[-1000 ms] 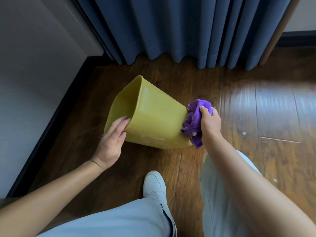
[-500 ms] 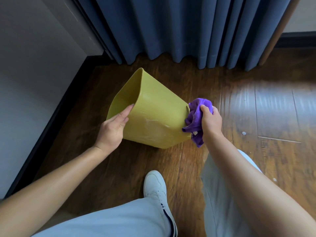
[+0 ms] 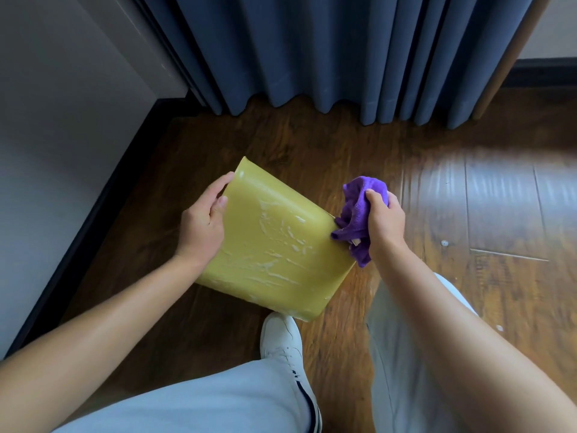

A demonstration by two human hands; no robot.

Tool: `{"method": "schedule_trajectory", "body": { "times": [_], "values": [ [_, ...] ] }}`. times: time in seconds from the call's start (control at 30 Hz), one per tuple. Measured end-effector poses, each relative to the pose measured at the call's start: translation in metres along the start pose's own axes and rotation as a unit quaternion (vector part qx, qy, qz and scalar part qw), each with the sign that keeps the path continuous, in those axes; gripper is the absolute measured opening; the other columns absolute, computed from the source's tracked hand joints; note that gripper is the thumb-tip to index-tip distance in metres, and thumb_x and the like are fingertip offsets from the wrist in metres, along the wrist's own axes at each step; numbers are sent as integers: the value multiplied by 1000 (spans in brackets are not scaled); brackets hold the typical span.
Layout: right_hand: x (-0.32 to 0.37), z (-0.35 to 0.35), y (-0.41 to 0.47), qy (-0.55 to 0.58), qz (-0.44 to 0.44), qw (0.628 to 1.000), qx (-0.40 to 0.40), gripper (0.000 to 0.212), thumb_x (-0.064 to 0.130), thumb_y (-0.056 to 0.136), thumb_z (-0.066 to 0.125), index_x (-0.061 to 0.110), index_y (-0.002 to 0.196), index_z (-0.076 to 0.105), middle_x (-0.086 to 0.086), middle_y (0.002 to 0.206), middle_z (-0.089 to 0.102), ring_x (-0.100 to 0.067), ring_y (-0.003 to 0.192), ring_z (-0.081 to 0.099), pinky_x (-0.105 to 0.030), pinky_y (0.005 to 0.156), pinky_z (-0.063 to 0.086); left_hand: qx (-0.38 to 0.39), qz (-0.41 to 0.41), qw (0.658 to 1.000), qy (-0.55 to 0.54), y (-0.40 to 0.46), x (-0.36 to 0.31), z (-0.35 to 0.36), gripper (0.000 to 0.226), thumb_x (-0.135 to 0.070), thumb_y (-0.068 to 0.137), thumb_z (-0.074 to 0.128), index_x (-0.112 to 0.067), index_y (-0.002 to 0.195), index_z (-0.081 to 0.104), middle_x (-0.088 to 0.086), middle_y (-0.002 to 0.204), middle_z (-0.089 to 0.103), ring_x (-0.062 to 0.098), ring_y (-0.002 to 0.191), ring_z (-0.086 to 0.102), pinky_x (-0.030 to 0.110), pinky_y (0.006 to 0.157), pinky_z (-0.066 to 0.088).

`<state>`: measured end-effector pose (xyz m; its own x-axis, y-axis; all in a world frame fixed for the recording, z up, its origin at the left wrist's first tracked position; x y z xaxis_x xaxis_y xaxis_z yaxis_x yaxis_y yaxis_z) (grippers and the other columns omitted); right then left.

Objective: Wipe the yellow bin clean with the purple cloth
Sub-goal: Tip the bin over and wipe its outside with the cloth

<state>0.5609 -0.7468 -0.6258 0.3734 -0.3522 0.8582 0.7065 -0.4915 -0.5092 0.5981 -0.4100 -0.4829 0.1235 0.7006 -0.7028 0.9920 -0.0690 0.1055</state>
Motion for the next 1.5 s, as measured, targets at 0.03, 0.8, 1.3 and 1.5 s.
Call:
{"method": "schedule_trajectory", "body": {
  "times": [0.03,0.8,1.3,1.5],
  "values": [
    [-1,0,0,1,2,1000,3,24,31,101,58,20,121,65,5,90,70,-2,59,69,-15,51,48,5,-2,1000,-3,2,-2,3,43,-15,110,44,-31,149,51,-4,140,63,19,123,63,42,110,50],
    [5,-1,-9,-7,27,1000,9,30,27,105,55,15,131,60,-4,92,68,-4,43,67,-16,36,45,153,-98,983,-34,2,6,32,66,-16,110,42,-55,157,17,-19,164,24,-2,143,22,28,118,22],
    [8,-2,-12,-22,18,1000,2,26,28,104,55,19,128,61,-8,99,72,-2,43,66,-17,37,46,136,-158,976,-62,1,35,36,61,-17,110,42,-55,154,24,-9,162,38,16,148,39,50,120,36],
    [49,51,-41,-131,-159,966,155,34,35,98,63,42,131,60,-5,118,71,-31,91,77,-51,70,64,121,-138,983,-19,2,36,36,55,-24,112,37,-56,155,24,2,153,52,33,128,56,57,110,45]
  ]
}}
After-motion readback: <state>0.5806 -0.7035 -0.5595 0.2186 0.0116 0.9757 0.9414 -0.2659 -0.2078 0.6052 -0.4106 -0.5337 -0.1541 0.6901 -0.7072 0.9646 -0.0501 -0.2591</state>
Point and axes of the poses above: each hand's wrist, its own y-axis towards the middle knuckle, its own z-axis out of the palm, x = y × z, the point moved 10 cm from there along y, towards the middle knuckle
